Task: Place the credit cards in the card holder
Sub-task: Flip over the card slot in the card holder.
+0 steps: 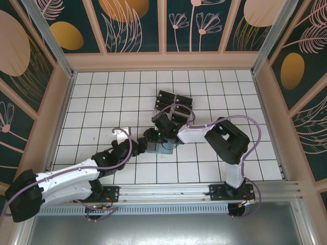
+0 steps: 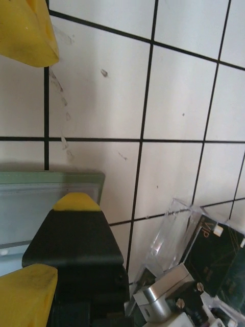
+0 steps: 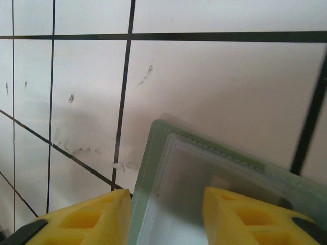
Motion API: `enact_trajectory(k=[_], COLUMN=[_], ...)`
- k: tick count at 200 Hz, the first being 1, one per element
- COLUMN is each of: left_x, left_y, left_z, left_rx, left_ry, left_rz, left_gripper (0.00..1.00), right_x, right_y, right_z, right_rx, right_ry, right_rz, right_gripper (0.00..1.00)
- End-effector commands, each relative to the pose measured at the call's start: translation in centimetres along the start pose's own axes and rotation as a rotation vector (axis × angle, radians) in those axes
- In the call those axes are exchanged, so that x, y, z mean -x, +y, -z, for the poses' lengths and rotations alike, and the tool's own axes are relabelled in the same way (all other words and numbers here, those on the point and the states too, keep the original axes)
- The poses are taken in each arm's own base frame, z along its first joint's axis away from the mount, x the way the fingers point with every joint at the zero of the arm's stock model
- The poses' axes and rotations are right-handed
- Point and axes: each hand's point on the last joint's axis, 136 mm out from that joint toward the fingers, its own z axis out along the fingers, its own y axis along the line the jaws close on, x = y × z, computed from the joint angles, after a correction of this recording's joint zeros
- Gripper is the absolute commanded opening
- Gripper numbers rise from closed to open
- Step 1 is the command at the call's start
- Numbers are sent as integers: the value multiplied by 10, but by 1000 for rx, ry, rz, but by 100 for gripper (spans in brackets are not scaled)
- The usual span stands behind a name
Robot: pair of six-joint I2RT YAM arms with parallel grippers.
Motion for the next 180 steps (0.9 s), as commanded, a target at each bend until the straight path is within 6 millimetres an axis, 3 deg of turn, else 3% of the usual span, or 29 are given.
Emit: enact_trajectory(k=[1, 36, 56, 114, 180], left_x=[2, 5, 5, 13, 26], left_y=[6, 4, -1, -19, -10], left_z=[0, -1, -4, -20, -46], left_rx=[43, 38, 38, 52, 88], left_ry=[3, -8, -2, 3, 43], left_rz=[13, 24, 11, -65, -70], left_gripper=[98, 98, 99, 98, 98], right_x=[5, 33, 53, 110, 131], right_y=[22, 50, 51, -39, -82], right_z=[2, 47, 80, 154, 169], right_rx=[36, 62, 55, -252, -529], right_ry=[5, -78, -142, -279, -266], right_rz=[28, 101, 139, 274, 439], right_gripper=[43, 43, 43, 43, 42])
